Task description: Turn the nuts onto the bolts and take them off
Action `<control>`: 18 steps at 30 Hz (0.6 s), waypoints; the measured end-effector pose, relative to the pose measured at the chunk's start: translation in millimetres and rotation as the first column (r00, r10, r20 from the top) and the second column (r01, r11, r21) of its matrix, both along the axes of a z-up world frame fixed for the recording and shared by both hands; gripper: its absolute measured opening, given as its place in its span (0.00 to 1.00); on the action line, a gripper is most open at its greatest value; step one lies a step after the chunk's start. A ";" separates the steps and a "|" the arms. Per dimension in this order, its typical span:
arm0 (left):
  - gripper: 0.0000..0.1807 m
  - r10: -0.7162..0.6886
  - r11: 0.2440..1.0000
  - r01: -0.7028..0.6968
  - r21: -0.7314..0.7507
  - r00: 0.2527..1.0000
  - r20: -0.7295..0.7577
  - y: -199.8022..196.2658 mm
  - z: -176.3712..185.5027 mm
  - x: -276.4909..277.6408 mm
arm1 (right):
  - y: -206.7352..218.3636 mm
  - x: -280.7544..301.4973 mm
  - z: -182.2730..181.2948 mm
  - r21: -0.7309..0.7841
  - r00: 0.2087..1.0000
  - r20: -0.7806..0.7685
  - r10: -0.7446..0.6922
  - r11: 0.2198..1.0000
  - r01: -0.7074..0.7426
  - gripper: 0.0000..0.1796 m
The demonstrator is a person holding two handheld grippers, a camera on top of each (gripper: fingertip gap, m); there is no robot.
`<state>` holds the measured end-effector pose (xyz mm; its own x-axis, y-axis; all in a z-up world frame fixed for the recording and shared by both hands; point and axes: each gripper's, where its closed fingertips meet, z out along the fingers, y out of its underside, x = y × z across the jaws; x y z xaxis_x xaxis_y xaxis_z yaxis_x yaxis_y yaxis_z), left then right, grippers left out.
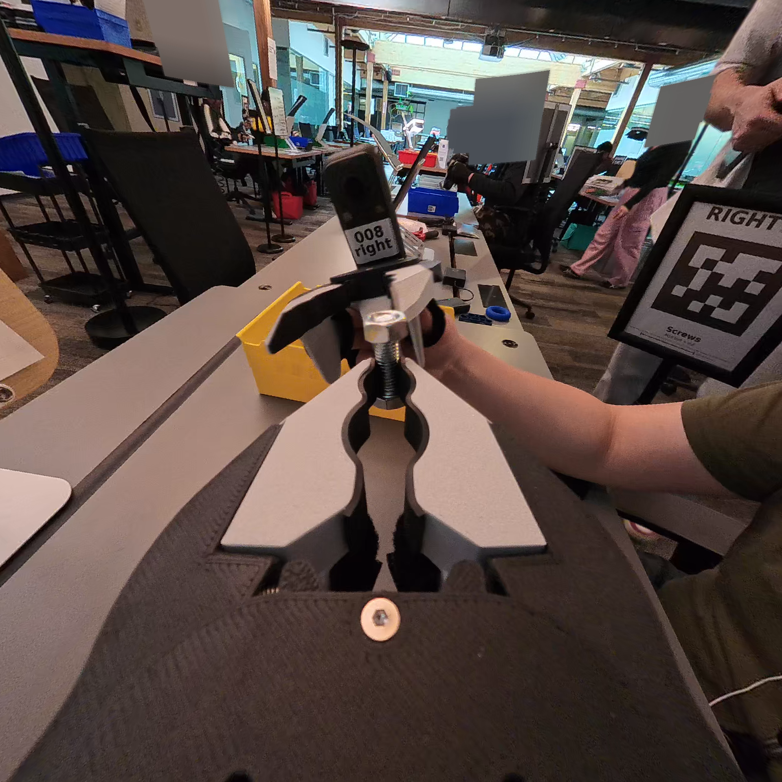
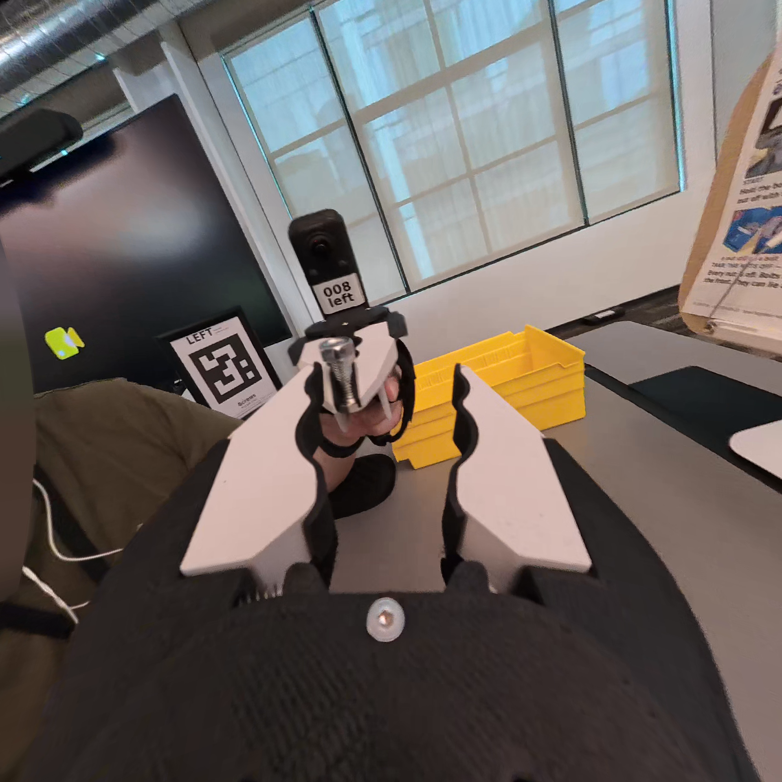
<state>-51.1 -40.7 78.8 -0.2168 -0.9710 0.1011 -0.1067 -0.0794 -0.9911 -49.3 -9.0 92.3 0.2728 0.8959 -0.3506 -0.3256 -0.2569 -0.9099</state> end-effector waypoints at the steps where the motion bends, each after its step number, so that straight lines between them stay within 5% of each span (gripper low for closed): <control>1: 0.04 0.003 1.000 -0.003 0.004 1.000 -0.001 0.3 -0.3 0.2 | -2.3 -3.7 2.7 0.011 1.000 0.009 0.001 1.000 -0.001 0.34; 8: 0.04 -0.006 1.000 0.007 0.021 1.000 -0.018 -5.8 -5.7 3.8 | -0.2 -26.7 0.1 0.068 0.992 0.113 -0.065 0.996 0.058 0.34; 18: 0.04 0.011 1.000 -0.010 0.022 1.000 -0.007 -0.6 -1.8 0.5 | -9.4 -15.7 7.9 0.069 0.998 0.051 -0.022 0.997 0.018 0.34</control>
<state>-50.6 -41.3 76.9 -0.2060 -0.9752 0.0815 -0.1126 -0.0591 -0.9919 -65.1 -18.3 100.3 0.3073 0.9115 -0.2733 -0.2820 -0.1871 -0.9410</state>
